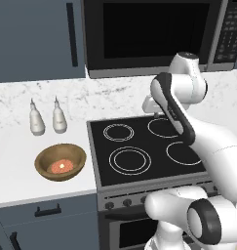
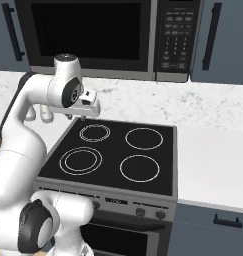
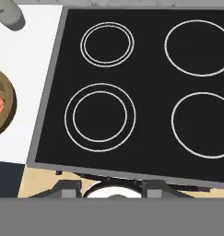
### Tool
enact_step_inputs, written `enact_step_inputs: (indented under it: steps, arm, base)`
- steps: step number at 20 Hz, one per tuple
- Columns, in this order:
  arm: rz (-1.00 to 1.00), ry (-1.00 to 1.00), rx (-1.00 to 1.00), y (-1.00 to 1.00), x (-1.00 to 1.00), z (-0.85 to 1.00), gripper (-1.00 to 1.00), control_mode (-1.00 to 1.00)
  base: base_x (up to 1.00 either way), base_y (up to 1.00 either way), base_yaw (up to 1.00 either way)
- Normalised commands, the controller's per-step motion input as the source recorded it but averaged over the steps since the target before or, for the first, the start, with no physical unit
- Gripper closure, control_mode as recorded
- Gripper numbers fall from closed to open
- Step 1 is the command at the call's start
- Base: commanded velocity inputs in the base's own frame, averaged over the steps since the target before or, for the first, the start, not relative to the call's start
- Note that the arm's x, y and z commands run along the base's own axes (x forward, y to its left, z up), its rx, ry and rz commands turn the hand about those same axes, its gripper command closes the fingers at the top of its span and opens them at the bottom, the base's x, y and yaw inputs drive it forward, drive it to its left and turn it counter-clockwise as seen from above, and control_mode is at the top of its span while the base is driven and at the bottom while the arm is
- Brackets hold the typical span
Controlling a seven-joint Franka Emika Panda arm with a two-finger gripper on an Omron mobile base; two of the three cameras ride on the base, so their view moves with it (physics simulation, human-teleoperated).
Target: Open the microwave, place the bowl with waffle inside the microwave, then close the microwave door and turn it on.
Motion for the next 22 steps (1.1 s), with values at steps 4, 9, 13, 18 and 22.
enact_step_inputs:
  steps: [4, 9, 13, 18, 22]
  arm:
    - [-0.01, -0.2, 0.01, -0.12, -0.21, 0.12, -1.0, -1.0]
    - [-0.03, -0.93, 0.03, -0.74, -0.03, 0.08, -1.0, -1.0]
    - [-0.05, -0.18, -0.05, -0.84, 0.48, -0.26, -1.0, -1.0]
    - [-0.08, -0.38, 0.0, -1.0, 0.14, 0.28, -1.0, -1.0]
    - [-0.04, -0.36, 0.08, -0.97, 0.19, 0.68, -1.0, -1.0]
  base:
    - [0.0, 0.0, 0.0]
    - [0.0, 0.0, 0.0]
    - [0.0, 0.0, 0.0]
    - [0.0, 0.0, 0.0]
    - [0.0, 0.0, 0.0]
